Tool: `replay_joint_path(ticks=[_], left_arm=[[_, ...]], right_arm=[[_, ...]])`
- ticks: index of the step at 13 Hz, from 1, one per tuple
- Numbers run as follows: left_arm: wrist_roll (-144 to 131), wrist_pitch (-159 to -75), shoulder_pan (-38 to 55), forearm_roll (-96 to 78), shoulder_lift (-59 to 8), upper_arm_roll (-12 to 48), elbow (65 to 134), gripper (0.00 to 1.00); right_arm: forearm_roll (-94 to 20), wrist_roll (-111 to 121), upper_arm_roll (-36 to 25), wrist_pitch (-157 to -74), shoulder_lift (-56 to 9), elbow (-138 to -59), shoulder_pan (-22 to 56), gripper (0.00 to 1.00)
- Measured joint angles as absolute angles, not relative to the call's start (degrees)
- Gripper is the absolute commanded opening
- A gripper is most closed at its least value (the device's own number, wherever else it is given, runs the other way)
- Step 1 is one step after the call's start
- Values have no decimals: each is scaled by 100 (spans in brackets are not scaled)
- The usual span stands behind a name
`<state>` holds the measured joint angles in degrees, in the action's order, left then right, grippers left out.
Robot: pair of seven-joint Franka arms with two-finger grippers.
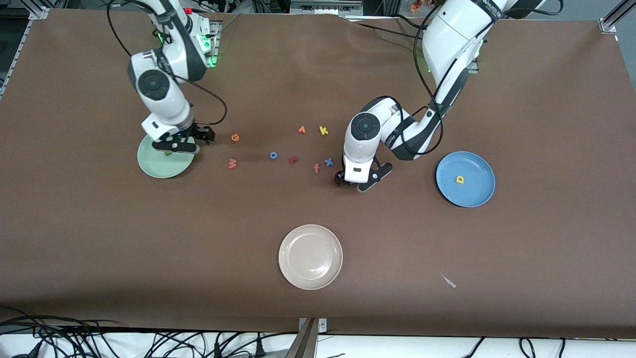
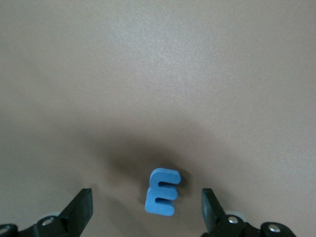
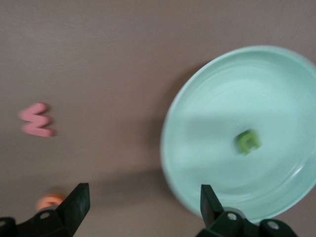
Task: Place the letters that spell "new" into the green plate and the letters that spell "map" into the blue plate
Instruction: 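Grasp the blue m with the left gripper while the right gripper withdraws, then drop the m on the blue plate while the right gripper grasps the e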
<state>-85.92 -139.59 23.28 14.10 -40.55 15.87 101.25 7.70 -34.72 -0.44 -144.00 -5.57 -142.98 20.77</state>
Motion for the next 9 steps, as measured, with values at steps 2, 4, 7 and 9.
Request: replay_joint_path(ticks=[2,4,7,9], left_arm=[[-8592,-13959,2328,1473,-4150,1584,10042,52],[-8595,-13963,2329,1583,-4183,1589,9978,22],[-8595,-13942,2334,1585,-4171,1590,9931,0],[-8580,-13939,2334,1587,-4169,1590,9930,0]], right_arm=[[263,-4229,278,-14469,-583,-14287,2116,96],[80,-4715,406,-14617,-697,-14287,2111,95],[70,-5353,709,-14886,-946,-14287,2113,91],[60,-5458,751,-15050,-1107,-14287,2111,87]])
